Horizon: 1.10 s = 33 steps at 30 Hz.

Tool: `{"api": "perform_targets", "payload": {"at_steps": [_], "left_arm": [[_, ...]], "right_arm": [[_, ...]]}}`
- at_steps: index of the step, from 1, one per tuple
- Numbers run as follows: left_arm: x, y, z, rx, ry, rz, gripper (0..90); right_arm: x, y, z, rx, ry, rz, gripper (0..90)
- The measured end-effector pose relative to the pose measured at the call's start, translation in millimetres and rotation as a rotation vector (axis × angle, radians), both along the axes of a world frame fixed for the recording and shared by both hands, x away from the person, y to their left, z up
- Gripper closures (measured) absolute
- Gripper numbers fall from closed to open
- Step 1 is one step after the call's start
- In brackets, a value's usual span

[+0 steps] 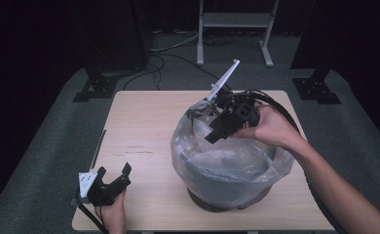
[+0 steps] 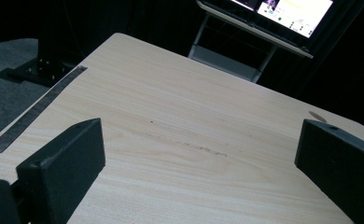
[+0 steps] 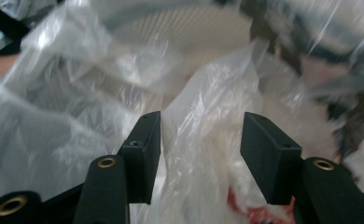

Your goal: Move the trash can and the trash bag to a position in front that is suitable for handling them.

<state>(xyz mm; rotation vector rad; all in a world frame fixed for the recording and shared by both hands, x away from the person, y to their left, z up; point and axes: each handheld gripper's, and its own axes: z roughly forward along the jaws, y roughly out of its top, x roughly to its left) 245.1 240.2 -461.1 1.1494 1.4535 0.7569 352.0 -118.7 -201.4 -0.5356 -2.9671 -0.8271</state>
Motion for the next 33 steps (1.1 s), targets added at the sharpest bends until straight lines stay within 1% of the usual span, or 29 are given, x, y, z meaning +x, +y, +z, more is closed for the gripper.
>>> {"api": "perform_targets", "payload": {"at_steps": [2,3,4,5,6,7,8,10,11,12,13,14,15,16,17,18,19,20,21,22,23,24,25,26,27,29,31,32,33], "left_arm": [[0.2,-0.1,-0.2,-0.002,0.002,-0.001,0.5],[0.2,-0.5,-0.2,0.000,0.001,-0.003,0.5],[0.2,-0.5,-0.2,0.000,0.001,-0.003,0.5],[-0.1,-0.5,0.3,0.002,-0.002,-0.002,0.5],[-0.1,-0.5,0.3,0.002,-0.002,-0.002,0.5],[-0.3,-0.3,0.5,0.002,-0.003,-0.002,0.5],[-0.3,0.2,0.7,-0.003,-0.003,0.000,0.5],[-0.5,0.4,0.7,-0.007,-0.003,0.000,0.5],[-0.5,0.5,0.7,-0.009,-0.004,0.001,0.5],[-0.6,0.7,1.2,-0.008,-0.005,0.000,0.5],[-0.6,0.7,1.2,-0.008,-0.005,0.000,0.5],[-0.6,0.6,1.7,-0.006,-0.007,-0.002,0.5],[-0.6,0.6,1.7,-0.006,-0.007,-0.002,0.5],[-0.8,0.5,1.8,-0.007,-0.008,-0.002,0.5],[-0.8,0.5,1.8,-0.007,-0.008,-0.002,0.5],[-0.7,0.4,1.7,-0.008,-0.007,-0.001,0.5],[-0.4,0.1,1.3,-0.008,-0.006,-0.002,0.5],[-0.4,0.1,1.3,-0.008,-0.006,-0.002,0.5],[-0.3,-0.1,1.2,-0.008,-0.006,-0.003,0.5],[-0.2,-0.4,1.2,-0.006,-0.006,-0.003,0.5],[-0.1,-0.6,1.2,-0.005,-0.006,-0.004,0.5],[-0.1,-0.7,1.1,-0.004,-0.006,-0.004,0.5],[0.0,-0.8,0.9,-0.003,-0.005,-0.004,0.5],[0.0,-0.8,0.9,-0.003,-0.005,-0.004,0.5],[0.0,-0.7,0.8,-0.004,-0.004,-0.004,0.5],[0.0,-0.7,0.9,-0.003,-0.005,-0.004,0.5],[0.1,-0.7,0.8,-0.003,-0.004,-0.004,0.5],[0.1,-0.7,0.8,-0.003,-0.004,-0.004,0.5],[0.3,-0.9,0.7,-0.004,-0.004,-0.004,0.5]], "right_arm": [[-0.2,6.8,0.2,-0.016,-0.037,0.000,51.4],[0.1,10.5,-1.0,-0.022,-0.046,-0.002,54.1],[0.1,10.5,-1.0,-0.022,-0.046,-0.002,54.1],[1.6,17.6,-5.3,-0.029,-0.052,-0.004,68.9],[1.3,21.0,-8.6,-0.034,-0.061,0.005,76.4],[1.3,21.0,-8.6,-0.034,-0.061,0.005,76.4],[1.3,27.5,-16.1,-0.059,-0.065,0.021,84.9],[0.5,32.3,-22.9,-0.083,-0.033,0.045,85.1],[0.5,33.3,-24.6,-0.090,-0.017,0.054,80.5],[0.8,33.1,-24.9,-0.091,-0.013,0.062,75.6],[0.5,32.3,-22.8,-0.087,-0.015,0.056,73.4],[0.6,30.3,-19.6,-0.072,-0.025,0.051,69.8],[0.6,30.3,-19.6,-0.072,-0.025,0.051,69.8],[2.0,24.5,-10.9,-0.021,-0.017,0.044,68.1],[2.0,24.5,-10.9,-0.021,-0.017,0.044,68.1],[3.4,19.6,-4.1,0.003,-0.044,0.024,69.1],[4.3,18.2,-2.7,0.003,-0.051,0.012,71.5],[4.3,18.2,-2.7,0.003,-0.051,0.012,71.5],[4.7,17.7,-3.0,-0.005,-0.056,0.002,75.8],[5.2,19.5,-9.2,-0.040,-0.045,0.013,81.2],[5.2,19.5,-9.2,-0.040,-0.045,0.013,81.2],[4.7,21.4,-14.2,-0.062,-0.029,0.023,82.8],[2.0,25.0,-22.3,-0.108,-0.013,0.049,86.6],[0.9,25.5,-23.9,-0.116,-0.015,0.058,87.5],[0.9,25.5,-23.9,-0.116,-0.015,0.058,87.5],[-1.5,20.7,-16.3,-0.097,-0.020,0.060,89.7],[-2.8,14.7,-7.0,-0.076,-0.030,0.055,90.0],[-2.8,14.7,-7.0,-0.076,-0.030,0.055,90.0],[-4.7,9.6,0.7,-0.063,-0.052,0.044,90.0]]}}
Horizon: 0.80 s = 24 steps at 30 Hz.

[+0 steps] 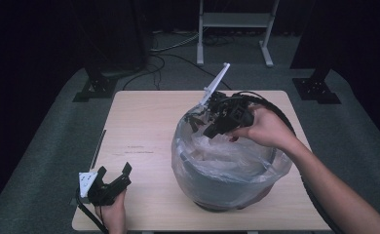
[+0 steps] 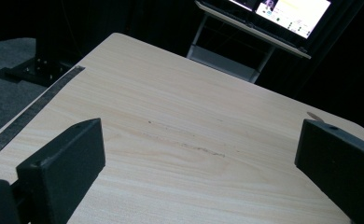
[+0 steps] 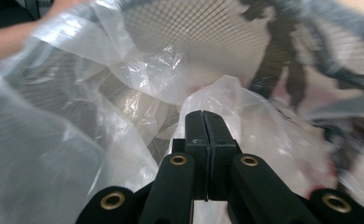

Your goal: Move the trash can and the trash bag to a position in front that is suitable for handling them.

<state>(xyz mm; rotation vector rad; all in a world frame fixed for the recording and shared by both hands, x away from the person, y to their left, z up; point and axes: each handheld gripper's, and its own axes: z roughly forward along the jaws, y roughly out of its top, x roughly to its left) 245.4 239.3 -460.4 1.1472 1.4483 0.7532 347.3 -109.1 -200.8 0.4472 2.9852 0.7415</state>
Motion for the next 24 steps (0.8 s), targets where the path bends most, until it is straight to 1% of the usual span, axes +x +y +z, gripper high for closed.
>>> {"api": "perform_targets", "payload": {"at_steps": [1,2,3,4,5,6,7,8,9,10,11,12,13,15,16,17,18,19,20,21,22,23,24], "left_arm": [[0.2,-0.3,-0.1,0.001,0.001,-0.001,0.5],[0.2,-0.6,-0.1,0.001,0.001,-0.001,0.5],[-0.1,-1.0,0.2,0.006,0.001,-0.003,0.5],[-0.1,-1.0,0.2,0.006,0.001,-0.003,0.5],[-0.5,-1.2,0.5,0.005,0.000,-0.003,0.5],[-0.5,-1.2,0.5,0.005,0.000,-0.003,0.5],[-0.8,-1.1,0.6,0.007,0.000,-0.002,0.5],[-0.8,-1.1,0.6,0.007,0.000,-0.002,0.5],[-0.8,-0.8,0.5,0.005,-0.001,-0.002,0.5],[-0.9,-0.5,0.6,0.003,-0.001,0.000,0.5],[-0.9,0.5,0.6,0.000,-0.002,0.002,0.5],[-0.9,0.5,0.6,0.000,-0.002,0.002,0.5],[-0.8,0.8,0.6,-0.001,-0.003,0.002,0.5],[-0.6,1.4,0.9,-0.004,-0.003,0.001,0.5],[-0.6,1.4,0.9,-0.004,-0.003,0.001,0.5],[-0.6,1.4,1.0,-0.004,-0.003,0.002,0.5],[-1.0,1.5,1.2,-0.003,-0.005,0.001,0.5],[-1.0,1.5,1.2,-0.003,-0.005,0.001,0.5],[-1.0,1.5,1.4,-0.004,-0.006,0.002,0.5],[-0.9,1.4,1.5,-0.004,-0.007,0.002,0.5],[-0.9,1.4,1.5,-0.004,-0.007,0.002,0.5],[-0.7,0.9,1.4,-0.005,-0.006,0.001,0.5],[-0.7,0.7,1.3,-0.005,-0.006,0.001,0.5]], "right_arm": [[0.0,0.0,0.0,0.000,0.000,0.000,90.0],[-0.8,-1.5,2.4,0.003,-0.009,-0.007,90.0],[-2.2,-2.2,5.2,0.001,-0.028,-0.015,90.0],[-1.8,-2.2,5.7,0.011,-0.036,-0.022,90.0],[-0.9,-1.6,5.8,0.014,-0.046,-0.027,90.0],[-0.9,-1.6,5.8,0.014,-0.046,-0.027,90.0],[1.4,1.6,4.5,0.021,-0.060,-0.039,90.0],[1.4,1.6,4.5,0.021,-0.060,-0.039,90.0],[3.1,7.0,1.7,-0.004,-0.096,-0.046,90.0],[3.1,7.0,1.7,-0.004,-0.096,-0.046,90.0],[8.0,10.1,-1.3,-0.034,-0.133,-0.064,90.0],[8.0,10.1,-1.3,-0.034,-0.133,-0.064,90.0],[16.9,9.0,-4.3,-0.048,-0.146,-0.097,90.0],[26.3,6.3,-8.8,-0.068,-0.153,-0.126,90.0],[26.3,6.3,-8.8,-0.068,-0.153,-0.126,90.0],[30.2,4.2,-11.1,-0.074,-0.152,-0.142,90.0],[37.1,-1.6,-15.1,-0.085,-0.160,-0.170,90.0],[37.1,-1.6,-15.1,-0.085,-0.160,-0.170,90.0],[42.6,-8.6,-18.0,-0.099,-0.166,-0.203,90.0],[44.9,-12.2,-19.4,-0.107,-0.169,-0.217,90.0],[44.9,-12.2,-19.4,-0.107,-0.169,-0.217,90.0],[48.3,-18.0,-22.0,-0.125,-0.169,-0.240,90.0],[48.9,-20.0,-22.7,-0.140,-0.180,-0.253,90.0]]}}
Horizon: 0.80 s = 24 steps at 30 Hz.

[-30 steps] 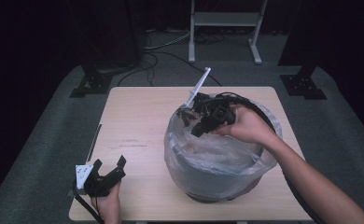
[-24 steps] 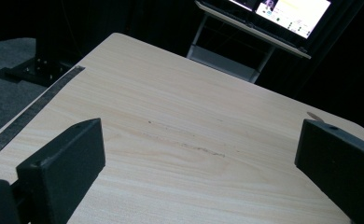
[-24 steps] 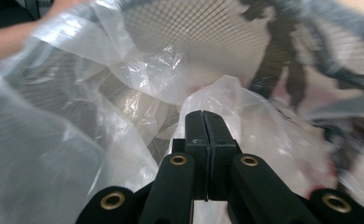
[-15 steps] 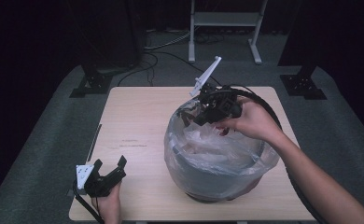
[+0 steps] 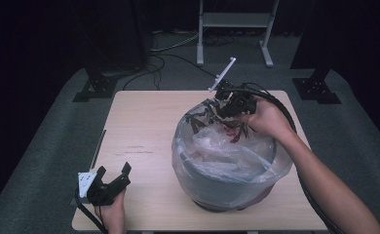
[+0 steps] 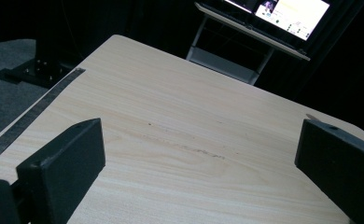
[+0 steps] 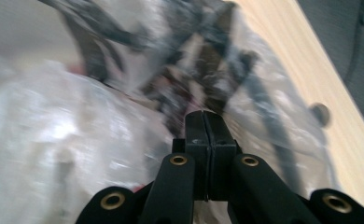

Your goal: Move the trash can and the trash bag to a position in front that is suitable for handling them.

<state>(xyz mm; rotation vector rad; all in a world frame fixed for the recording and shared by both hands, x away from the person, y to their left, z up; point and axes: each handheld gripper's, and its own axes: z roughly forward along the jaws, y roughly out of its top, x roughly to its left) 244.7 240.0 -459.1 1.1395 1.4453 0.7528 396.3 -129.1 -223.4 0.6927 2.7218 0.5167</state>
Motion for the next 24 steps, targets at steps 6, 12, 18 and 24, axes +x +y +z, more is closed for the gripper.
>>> {"api": "perform_targets", "payload": {"at_steps": [6,12,18,24], "left_arm": [[-0.4,-0.7,0.2,0.005,0.000,0.000,0.5],[-0.5,-0.8,0.3,0.006,-0.001,-0.001,0.5],[0.2,-0.8,0.1,0.004,0.000,-0.003,0.5],[0.0,-1.8,0.0,0.011,0.002,-0.003,0.5]], "right_arm": [[-6.9,-0.8,8.7,0.067,0.015,0.037,90.0],[-10.7,3.5,17.7,0.035,-0.018,0.049,90.0],[-0.3,-15.2,9.1,0.027,-0.008,-0.016,90.0],[-1.8,-22.3,4.4,0.102,0.040,-0.001,90.0]]}}
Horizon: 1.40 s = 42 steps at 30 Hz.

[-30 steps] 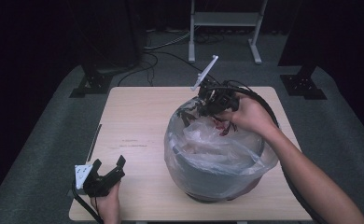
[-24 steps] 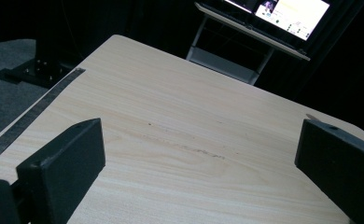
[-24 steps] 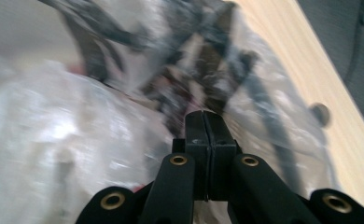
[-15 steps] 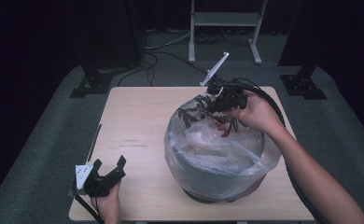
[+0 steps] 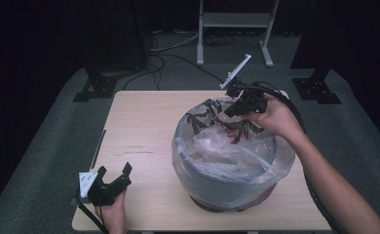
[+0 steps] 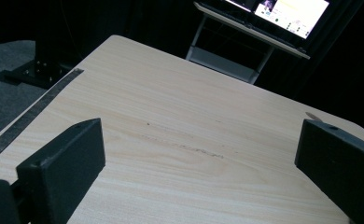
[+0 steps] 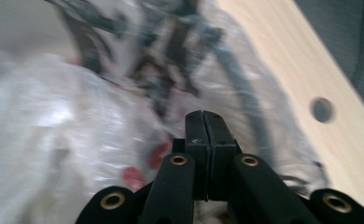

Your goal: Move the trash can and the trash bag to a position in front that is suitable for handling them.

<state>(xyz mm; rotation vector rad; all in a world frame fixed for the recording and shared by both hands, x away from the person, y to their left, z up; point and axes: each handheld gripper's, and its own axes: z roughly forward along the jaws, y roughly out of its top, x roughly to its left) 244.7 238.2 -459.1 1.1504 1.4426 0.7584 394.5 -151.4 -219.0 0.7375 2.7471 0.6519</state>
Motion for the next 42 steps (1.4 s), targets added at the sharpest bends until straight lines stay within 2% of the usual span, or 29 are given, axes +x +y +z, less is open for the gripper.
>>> {"api": "perform_targets", "payload": {"at_steps": [4,5,6,7,10,11,13,14,16,17,19,20,21,23,27,36,38,39,41,42], "left_arm": [[0.3,-1.1,-0.3,0.000,0.000,-0.001,0.5],[0.1,-1.1,-0.3,0.002,0.002,-0.002,0.5],[0.0,-0.9,-0.2,0.002,0.001,-0.002,0.5],[-0.2,-0.6,-0.1,0.003,0.000,-0.002,0.5],[0.3,-0.7,-0.1,0.000,0.000,-0.002,0.5],[0.4,-1.1,-0.2,-0.001,-0.001,-0.003,0.5],[0.4,-1.7,0.0,0.002,0.000,-0.006,0.5],[0.4,-1.8,0.1,0.003,-0.001,-0.006,0.5],[0.1,-2.3,0.3,0.005,-0.001,-0.008,0.5],[-0.1,-2.8,0.4,0.005,-0.003,-0.007,0.5],[0.3,-3.0,0.1,0.006,-0.002,-0.007,0.5],[0.3,-3.0,0.1,0.006,-0.002,-0.007,0.5],[0.5,-3.1,-0.2,0.007,-0.001,-0.008,0.5],[0.8,-4.0,-0.6,0.009,0.002,-0.011,0.5],[0.5,-5.4,-0.7,0.015,0.004,-0.012,0.5],[0.3,-4.9,-0.5,0.014,0.003,-0.011,0.5],[0.2,-5.0,-0.4,0.014,0.003,-0.011,0.5],[0.1,-5.0,-0.5,0.014,0.003,-0.011,0.5],[0.2,-4.9,-0.5,0.013,0.004,-0.011,0.5],[0.1,-5.1,-0.4,0.014,0.003,-0.012,0.5]], "right_arm": [[-12.8,8.1,4.8,0.013,0.020,0.072,89.5],[-21.9,10.9,8.3,0.014,0.027,0.110,89.4],[-21.9,10.9,8.3,0.014,0.027,0.110,89.4],[-31.6,10.3,12.3,0.023,0.031,0.144,89.2],[-41.8,7.0,16.2,0.042,0.026,0.166,89.2],[-53.1,2.2,19.1,0.055,0.031,0.181,89.2],[-63.3,-5.3,20.9,0.069,0.031,0.196,89.1],[-63.3,-5.3,20.9,0.069,0.031,0.196,89.1],[-72.8,-15.1,22.4,0.104,0.032,0.201,88.6],[-82.3,-25.6,22.2,0.136,0.037,0.210,88.6],[-93.0,-35.2,19.9,0.164,0.041,0.217,88.7],[-93.0,-35.2,19.9,0.164,0.041,0.217,88.7],[-102.2,-41.5,15.8,0.160,0.041,0.220,88.8],[-108.3,-45.8,11.3,0.158,0.050,0.220,88.8],[-114.7,-51.4,1.0,0.155,0.063,0.215,88.8],[-119.5,-57.5,-15.9,0.167,0.081,0.211,88.6],[-122.6,-61.4,-11.4,0.217,0.038,0.192,87.0],[-122.6,-61.4,-11.4,0.217,0.038,0.192,87.0],[-127.0,-64.4,-5.9,0.277,0.004,0.186,87.2],[-133.0,-65.8,-2.7,0.322,-0.036,0.177,87.2]]}}
